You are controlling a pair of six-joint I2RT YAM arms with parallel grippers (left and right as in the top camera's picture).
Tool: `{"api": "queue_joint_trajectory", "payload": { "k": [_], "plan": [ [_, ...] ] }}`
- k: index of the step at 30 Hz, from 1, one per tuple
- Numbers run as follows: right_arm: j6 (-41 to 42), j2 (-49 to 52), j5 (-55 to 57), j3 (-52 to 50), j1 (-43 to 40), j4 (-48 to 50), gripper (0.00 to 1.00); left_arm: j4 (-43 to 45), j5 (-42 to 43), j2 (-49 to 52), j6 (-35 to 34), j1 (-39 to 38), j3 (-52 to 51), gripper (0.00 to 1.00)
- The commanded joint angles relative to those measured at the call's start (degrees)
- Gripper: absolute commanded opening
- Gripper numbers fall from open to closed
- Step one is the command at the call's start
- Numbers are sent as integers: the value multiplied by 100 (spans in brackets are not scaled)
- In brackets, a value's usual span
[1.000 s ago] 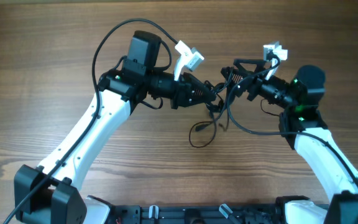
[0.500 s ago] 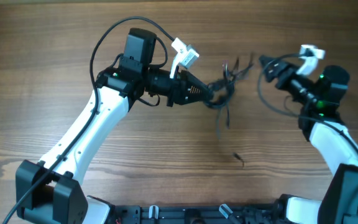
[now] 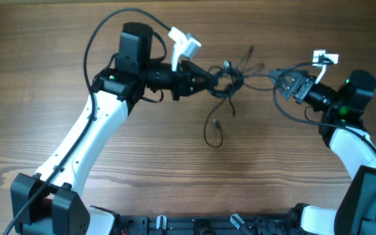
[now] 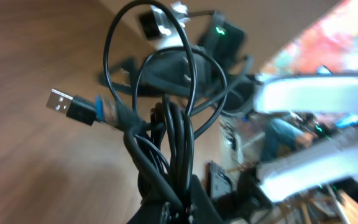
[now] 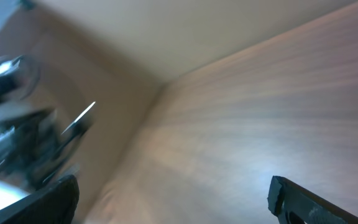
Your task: Untangle cables
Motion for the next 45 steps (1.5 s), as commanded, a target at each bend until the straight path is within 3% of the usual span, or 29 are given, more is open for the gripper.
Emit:
{"api": "queue_joint_trajectory", "payload": {
  "k": [1,5,7,8,12,16,28,32,39,45],
  "plan": [
    [306,31,-852,39,168,26,100,313,-1021,-142,-1126,98,28,4],
    [407,31,-503,39,203,33,100,267,-2474,-142,-2153,101,28,4],
    [433,31,-391,39,227,144,100,295,-2677,-140,-2509,103,28,4],
    [435,31,-197,39,354,140,100,308,-2544,-140,-2494,101,28,4],
    [769,85,673,39,1029,459,100,369,-610,-140,-1598,92,28,4],
    [1451,85,1193,39,1257,1357,100,328,267,-140,-1272,92,28,4],
    [1902,162,2184,39,1624,1757,100,422,728,-140,-1117,-476,28,4],
    [1263,332,3615,39,1502,501,95,1285,2367,-153,-1189,-424,28,4],
    [518,332,4428,39,299,-802,89,1296,2450,-164,-1357,168,28,4],
    [116,330,4380,39,-83,-938,92,1296,2153,-164,-1311,243,28,4]
  ]
}}
